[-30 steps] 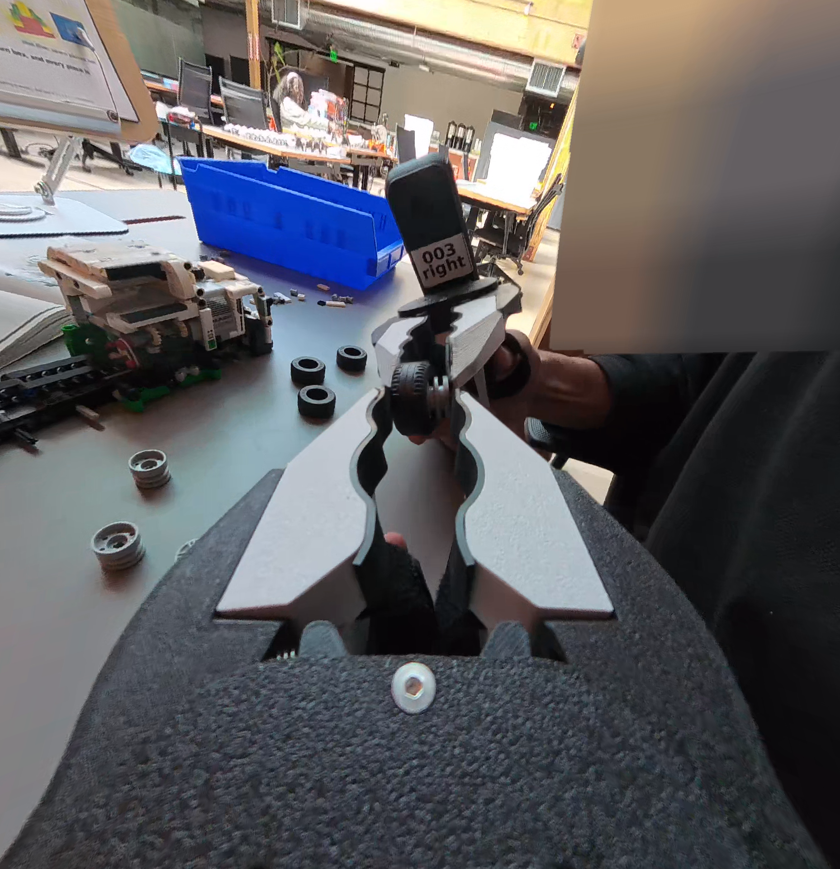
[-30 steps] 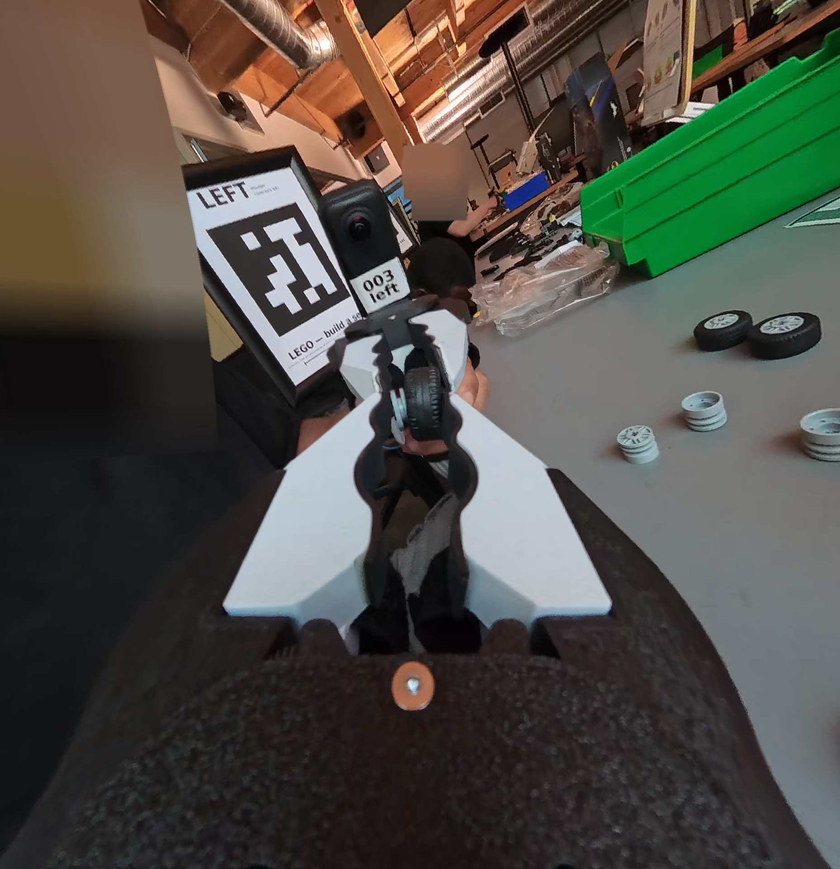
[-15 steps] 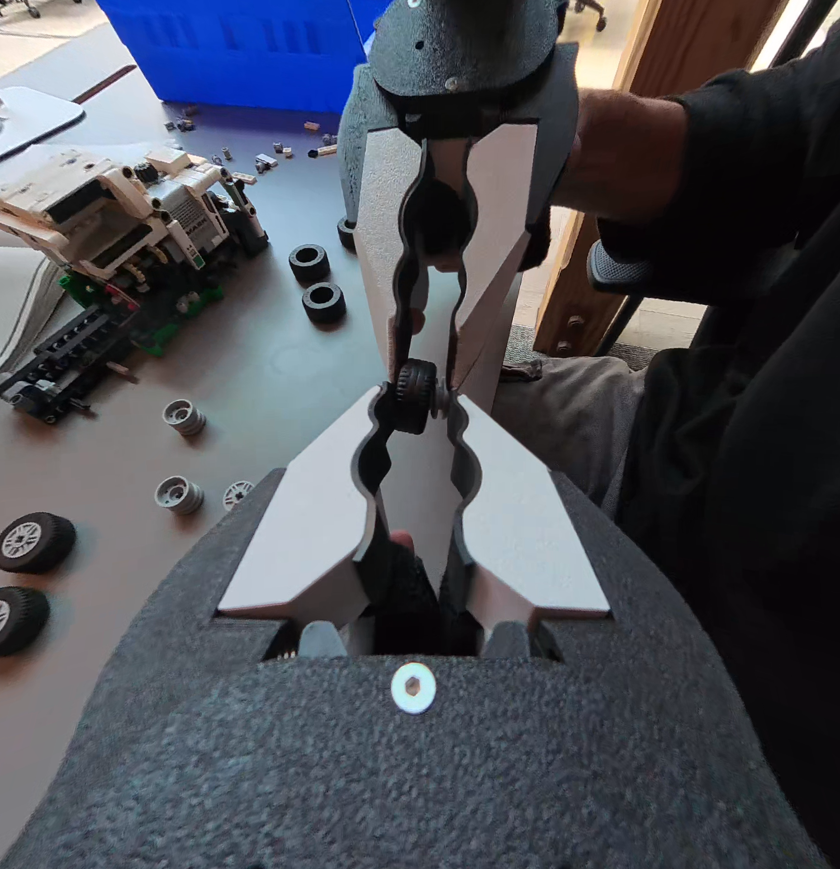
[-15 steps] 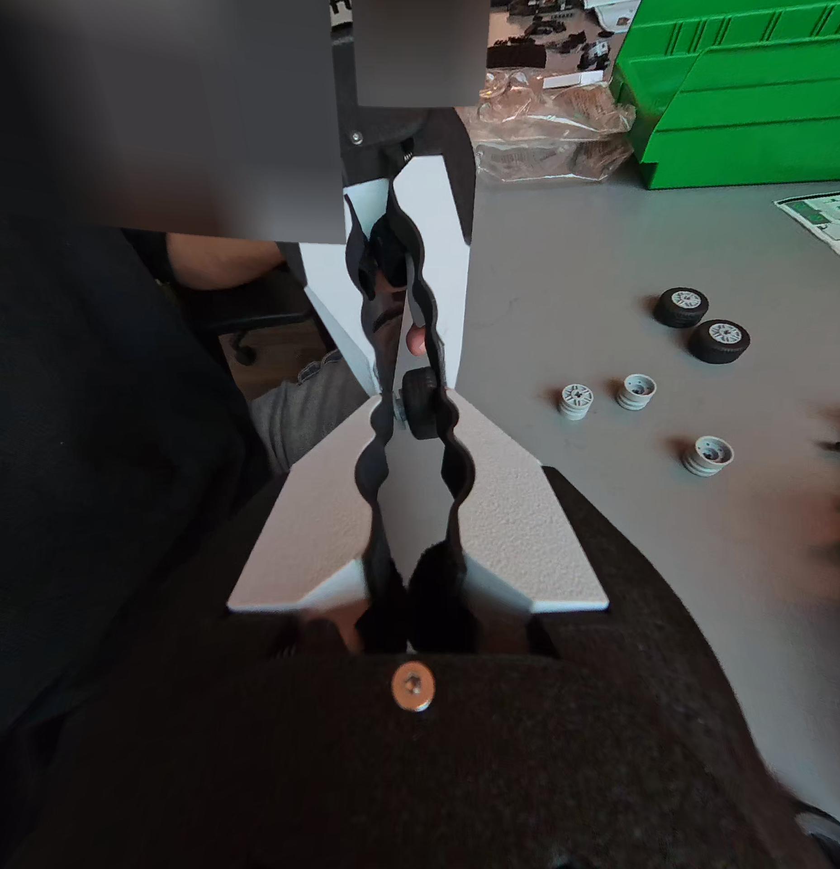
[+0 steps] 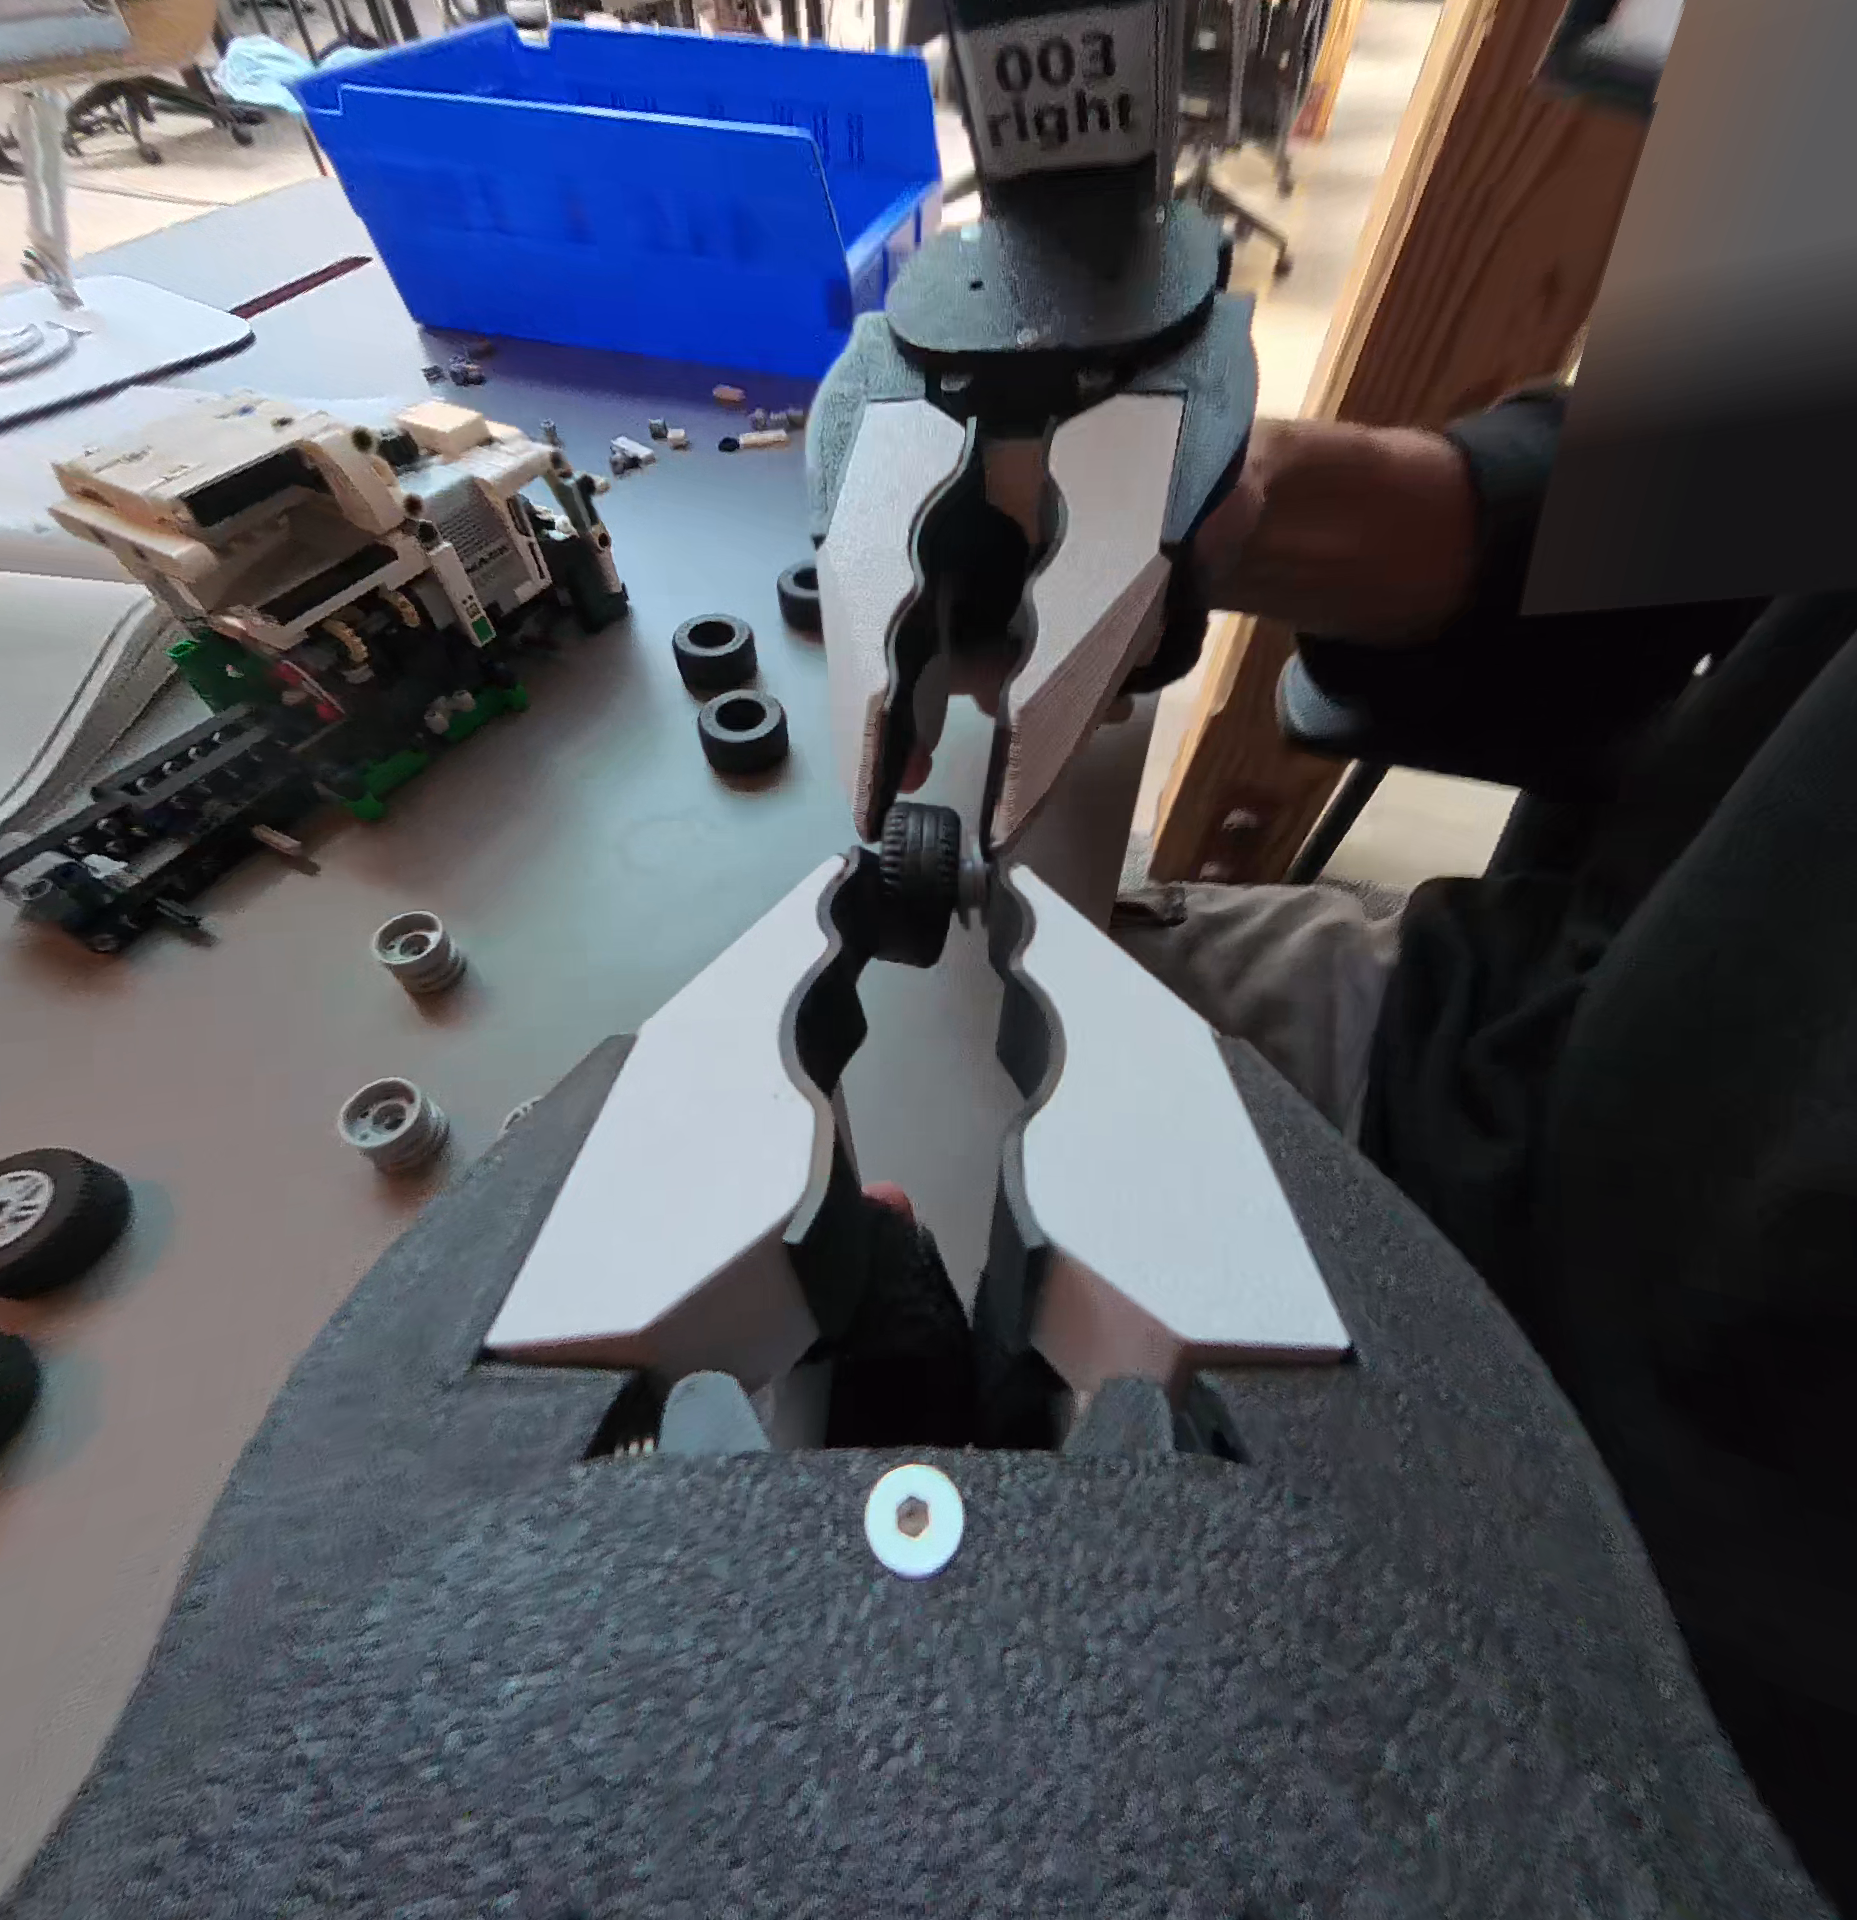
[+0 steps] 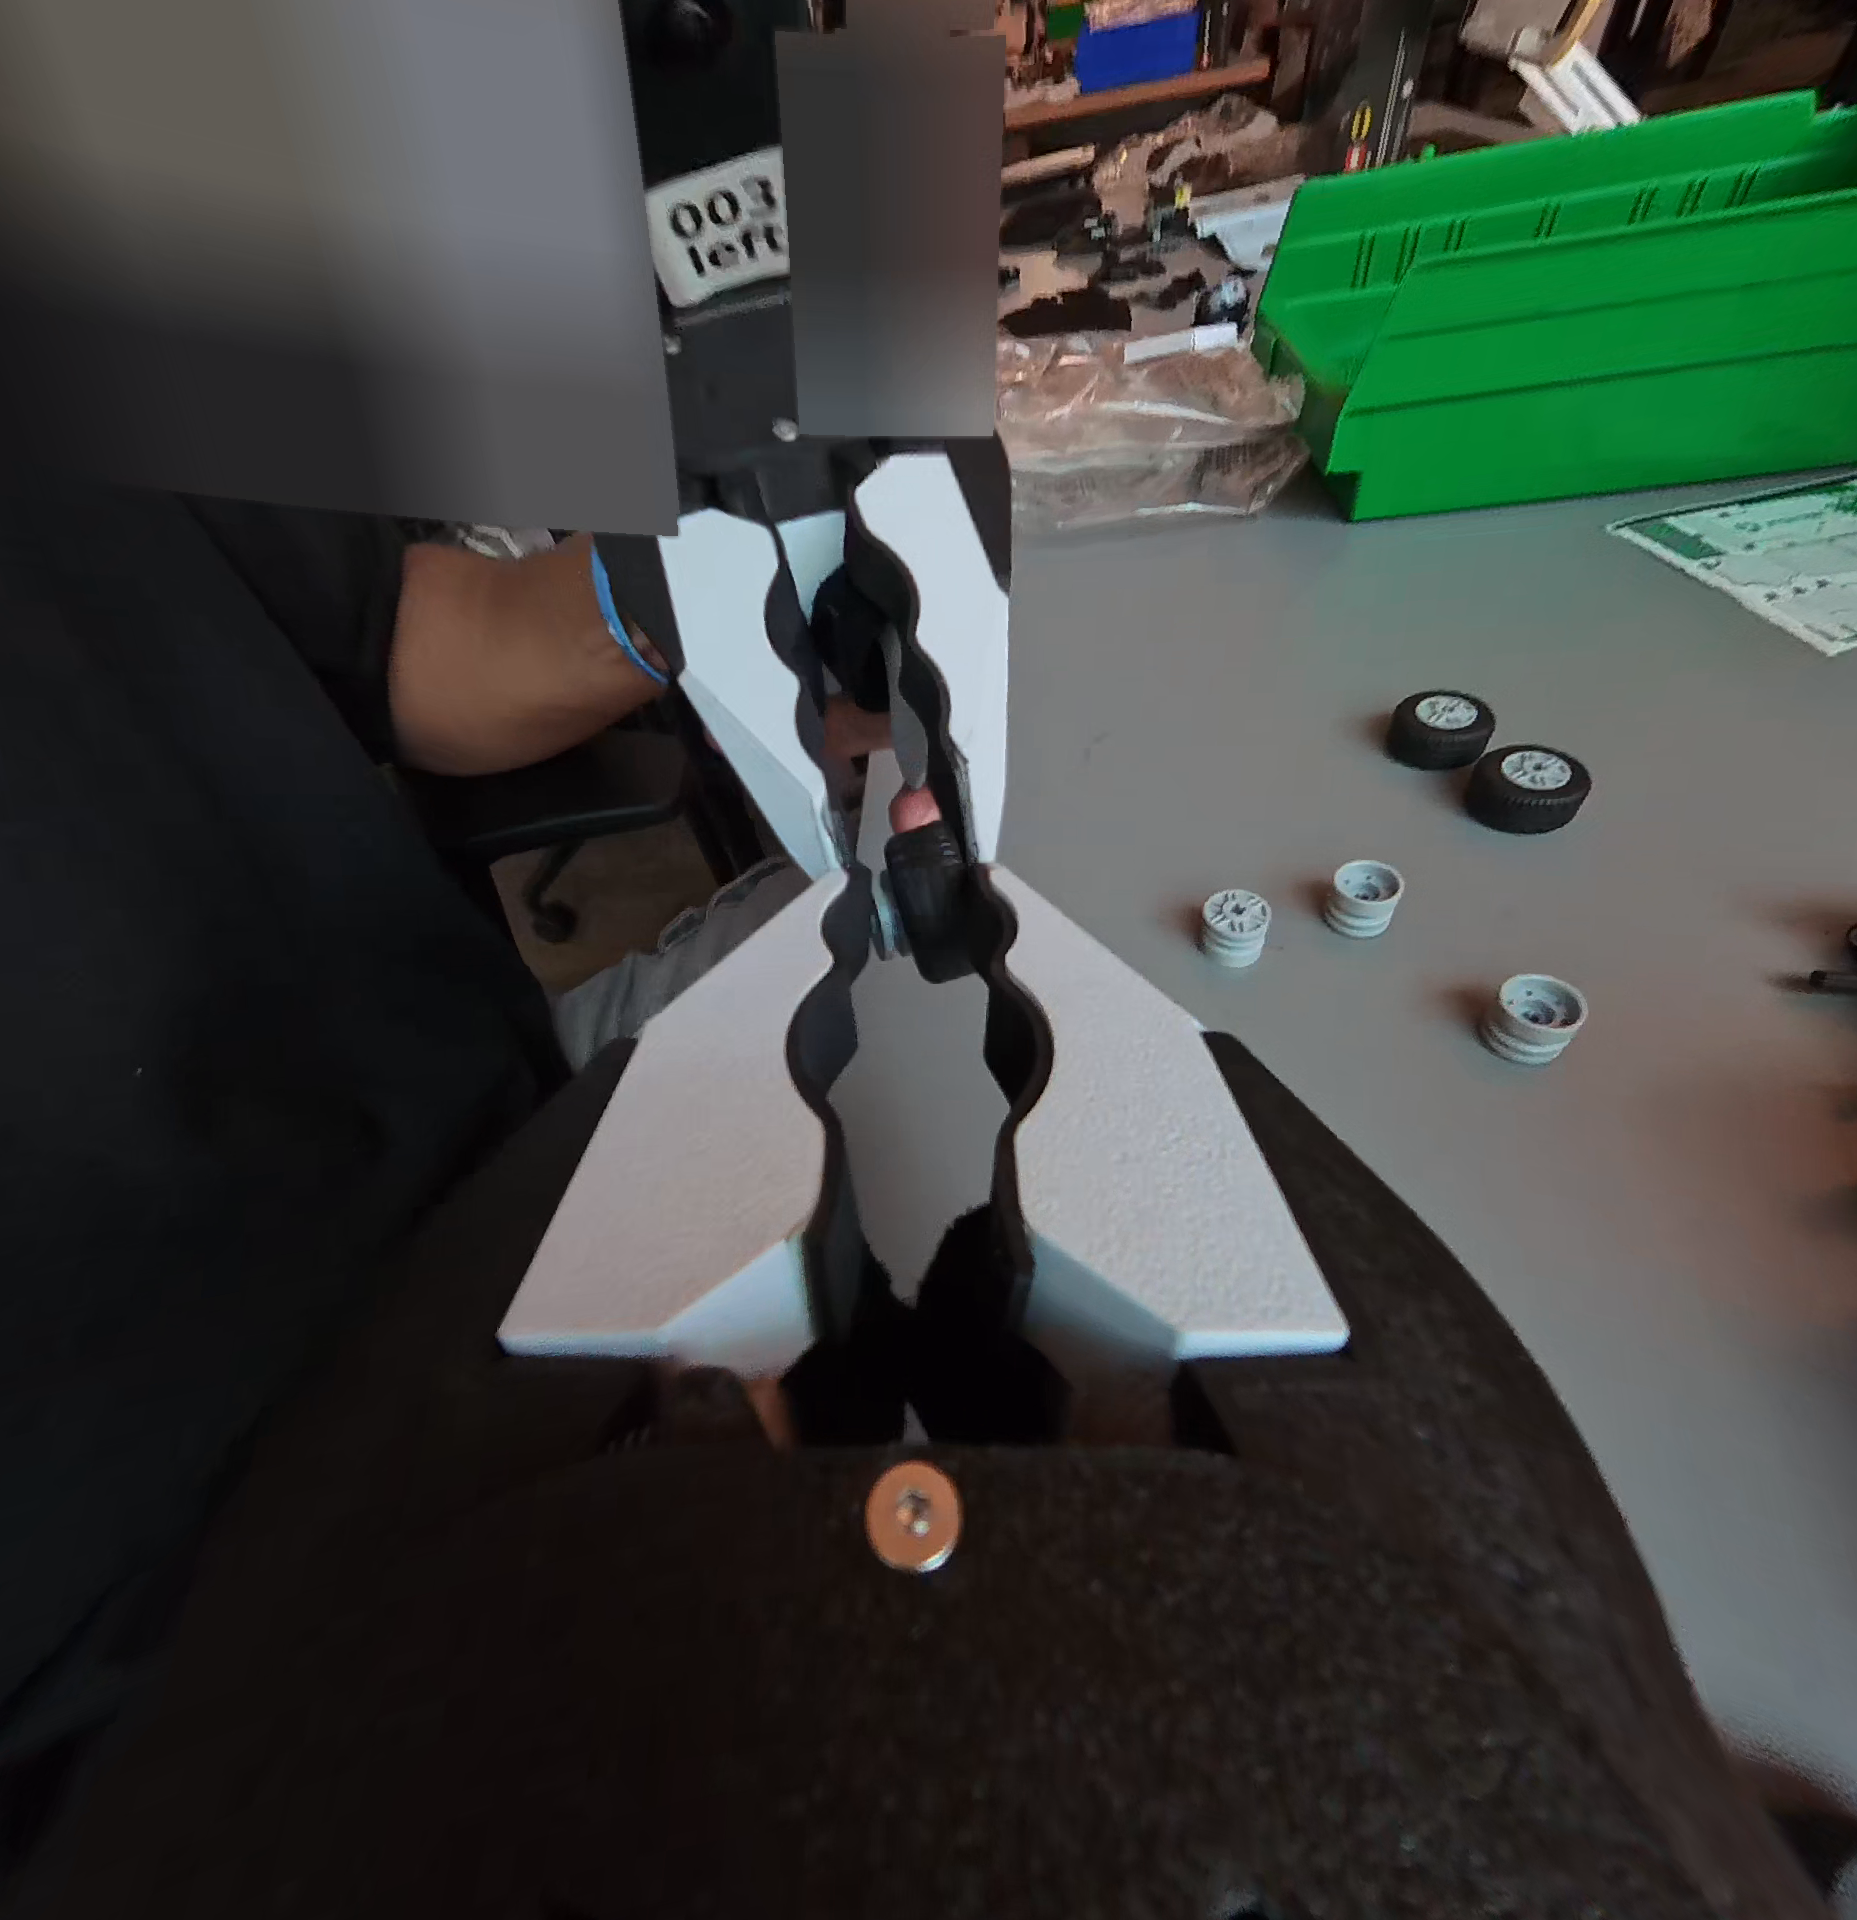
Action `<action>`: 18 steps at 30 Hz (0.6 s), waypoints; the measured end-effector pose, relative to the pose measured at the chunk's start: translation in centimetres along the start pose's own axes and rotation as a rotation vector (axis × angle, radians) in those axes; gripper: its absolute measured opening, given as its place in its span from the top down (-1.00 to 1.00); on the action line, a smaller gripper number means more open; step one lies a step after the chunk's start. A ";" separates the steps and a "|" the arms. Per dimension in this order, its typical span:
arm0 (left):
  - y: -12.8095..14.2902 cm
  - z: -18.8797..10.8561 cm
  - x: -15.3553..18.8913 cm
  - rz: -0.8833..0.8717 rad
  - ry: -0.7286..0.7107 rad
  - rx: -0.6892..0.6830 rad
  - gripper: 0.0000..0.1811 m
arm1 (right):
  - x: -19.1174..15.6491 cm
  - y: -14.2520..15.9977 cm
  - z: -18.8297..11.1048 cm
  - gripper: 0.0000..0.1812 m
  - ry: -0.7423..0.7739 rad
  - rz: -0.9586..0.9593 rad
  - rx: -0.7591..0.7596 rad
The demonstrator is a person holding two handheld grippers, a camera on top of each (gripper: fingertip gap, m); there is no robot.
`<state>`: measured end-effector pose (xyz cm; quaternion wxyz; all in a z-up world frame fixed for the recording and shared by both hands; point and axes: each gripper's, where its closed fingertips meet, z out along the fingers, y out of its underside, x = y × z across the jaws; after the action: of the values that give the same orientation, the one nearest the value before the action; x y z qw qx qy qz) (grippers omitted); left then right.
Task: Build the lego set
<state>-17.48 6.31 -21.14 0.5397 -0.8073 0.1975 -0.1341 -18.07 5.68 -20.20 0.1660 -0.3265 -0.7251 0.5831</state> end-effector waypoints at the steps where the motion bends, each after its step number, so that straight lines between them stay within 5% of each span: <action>1: -0.4 -0.1 0.0 -0.050 0.025 0.040 0.78 | 0.2 -0.3 -0.2 0.79 0.004 -0.012 0.018; 11: -3.9 -2.0 1.2 -0.248 0.217 0.353 0.80 | -1.7 -2.1 -0.5 0.76 -0.128 0.008 0.146; 18: -4.1 -1.5 1.3 -0.144 0.133 0.347 0.79 | -1.9 -1.4 -0.3 0.79 -0.157 0.103 0.130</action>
<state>-16.23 5.90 -16.76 0.6453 -0.7038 0.1484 -0.2573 -16.87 4.50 -18.49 0.0993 -0.3051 -0.6787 0.6607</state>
